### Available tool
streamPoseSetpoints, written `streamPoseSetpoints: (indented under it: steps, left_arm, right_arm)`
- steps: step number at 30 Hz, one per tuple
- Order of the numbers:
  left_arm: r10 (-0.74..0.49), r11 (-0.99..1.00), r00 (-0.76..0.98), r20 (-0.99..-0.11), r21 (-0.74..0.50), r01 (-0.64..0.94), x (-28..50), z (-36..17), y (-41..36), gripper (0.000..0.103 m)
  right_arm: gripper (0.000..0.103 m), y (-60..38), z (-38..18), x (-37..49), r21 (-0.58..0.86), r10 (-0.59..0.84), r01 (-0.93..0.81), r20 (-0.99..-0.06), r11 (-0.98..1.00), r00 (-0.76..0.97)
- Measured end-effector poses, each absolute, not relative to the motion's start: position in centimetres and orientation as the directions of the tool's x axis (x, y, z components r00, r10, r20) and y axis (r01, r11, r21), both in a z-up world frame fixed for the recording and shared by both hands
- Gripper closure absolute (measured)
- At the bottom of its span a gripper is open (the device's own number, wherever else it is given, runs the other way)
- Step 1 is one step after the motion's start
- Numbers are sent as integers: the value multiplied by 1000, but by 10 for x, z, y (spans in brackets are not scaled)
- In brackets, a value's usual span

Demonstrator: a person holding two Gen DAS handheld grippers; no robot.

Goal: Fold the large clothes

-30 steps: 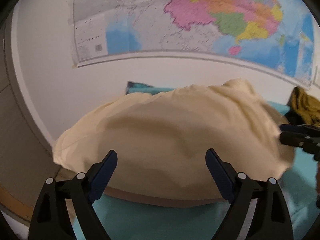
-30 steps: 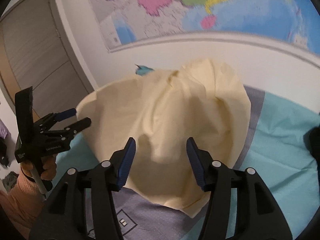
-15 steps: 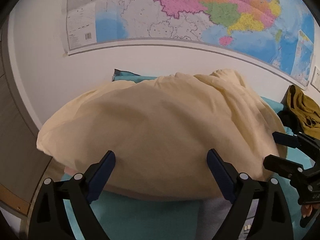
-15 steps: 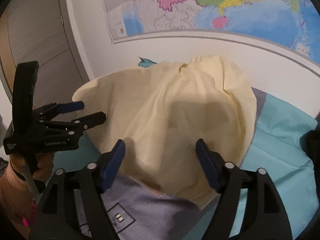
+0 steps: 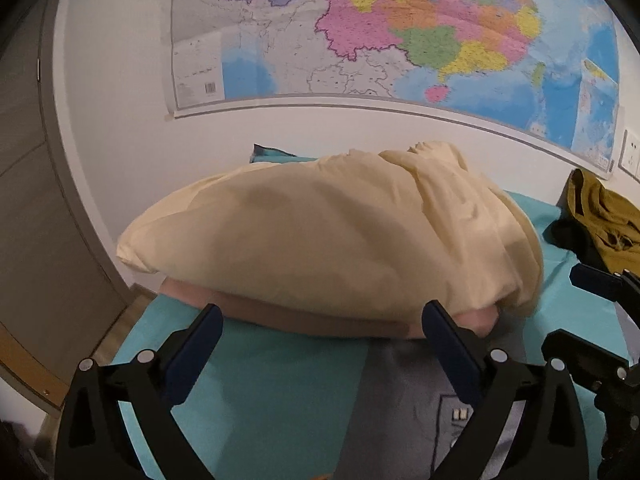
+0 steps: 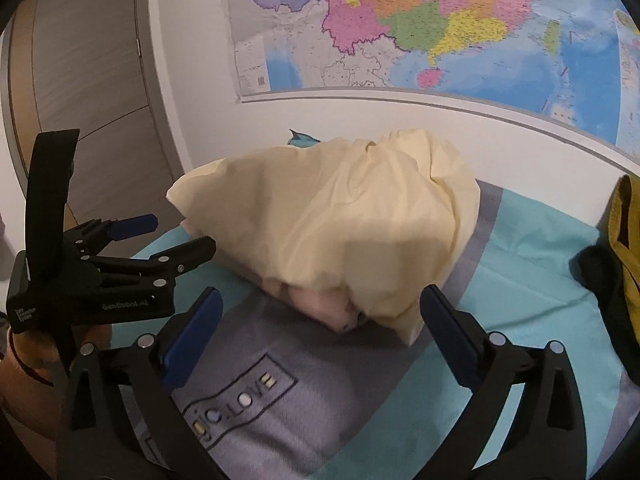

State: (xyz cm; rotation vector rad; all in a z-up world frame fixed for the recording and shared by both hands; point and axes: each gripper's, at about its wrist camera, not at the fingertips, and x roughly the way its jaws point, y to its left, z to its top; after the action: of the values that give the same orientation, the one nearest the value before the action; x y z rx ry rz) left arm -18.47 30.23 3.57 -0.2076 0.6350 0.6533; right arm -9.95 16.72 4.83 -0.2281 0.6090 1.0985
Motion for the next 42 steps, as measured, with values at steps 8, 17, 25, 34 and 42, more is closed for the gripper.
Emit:
streamPoseSetpoints:
  steps: [8,17,25,34,42]
  left_arm:
    - [519,755,599,-610,-2,-656,-200,37,275,7]
    - [533,752,586,-610,24,-659,-209,36,251,7]
    - [549,742,581,-600,30,-670,-218,40,237,7]
    - [554,741,573,-604,44,-670,-222,38,219,7]
    - [555,739,561,-615,54,-672,-222,34,207,7]
  right_arm:
    - [6,141,44,-117,100,746,-875,-573,474,339]
    - [6,118,44,-130,101,751,-875,-566,473,341]
    - [6,103,45,-135,108,757,-873,-556,475,343]
    - [6,89,44,-142,109,761,-874,-551,473,342]
    - [6,80,40,-148,117,765,-876,-549,468,336]
